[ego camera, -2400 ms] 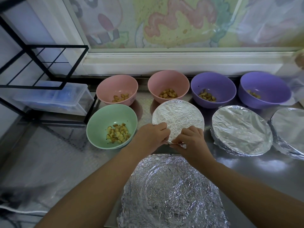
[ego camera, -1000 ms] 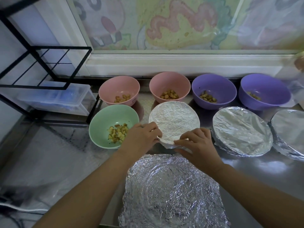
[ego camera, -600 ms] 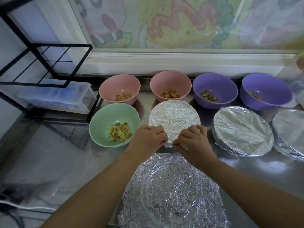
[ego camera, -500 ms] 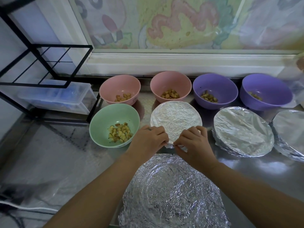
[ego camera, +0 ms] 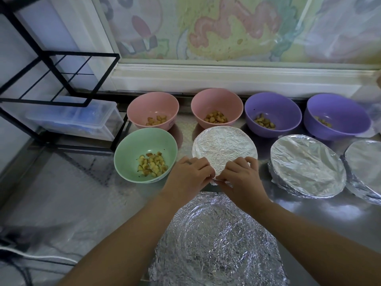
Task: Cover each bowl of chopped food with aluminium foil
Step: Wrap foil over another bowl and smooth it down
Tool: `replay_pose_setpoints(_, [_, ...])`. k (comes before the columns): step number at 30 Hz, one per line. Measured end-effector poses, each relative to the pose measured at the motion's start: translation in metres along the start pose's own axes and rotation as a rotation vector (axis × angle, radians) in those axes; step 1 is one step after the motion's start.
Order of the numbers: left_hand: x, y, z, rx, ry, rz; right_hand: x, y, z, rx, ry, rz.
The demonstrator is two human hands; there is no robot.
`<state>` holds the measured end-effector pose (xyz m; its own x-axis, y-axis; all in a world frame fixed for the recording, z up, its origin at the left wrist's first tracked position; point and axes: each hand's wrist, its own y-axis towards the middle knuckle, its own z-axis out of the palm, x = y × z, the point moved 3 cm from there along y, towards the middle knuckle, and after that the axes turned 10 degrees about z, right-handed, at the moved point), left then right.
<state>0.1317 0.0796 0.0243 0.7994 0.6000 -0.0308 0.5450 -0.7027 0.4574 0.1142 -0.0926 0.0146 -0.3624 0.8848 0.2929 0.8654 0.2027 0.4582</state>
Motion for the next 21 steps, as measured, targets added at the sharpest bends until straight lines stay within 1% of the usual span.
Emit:
replay_pose_setpoints(4, [-0.009, -0.013, 0.012, 0.029, 0.120, -0.133, 0.000, 0.000, -0.002, 0.021, 0.018, 0.031])
replay_pose_setpoints(7, [-0.013, -0.011, 0.016, 0.006, 0.136, -0.188, 0.000, 0.000, -0.002, 0.042, 0.035, 0.067])
replay_pose_setpoints(11, [-0.008, -0.005, 0.017, -0.037, 0.184, -0.162, 0.002, 0.001, -0.003, 0.044, 0.065, 0.089])
replay_pose_setpoints(16, [-0.004, 0.000, 0.016, -0.067, 0.187, -0.108, 0.001, 0.003, -0.003, 0.077, 0.084, 0.118])
replay_pose_setpoints(21, [-0.004, 0.004, 0.014, -0.087, 0.214, -0.088, -0.001, 0.001, -0.002, 0.066, 0.116, 0.106])
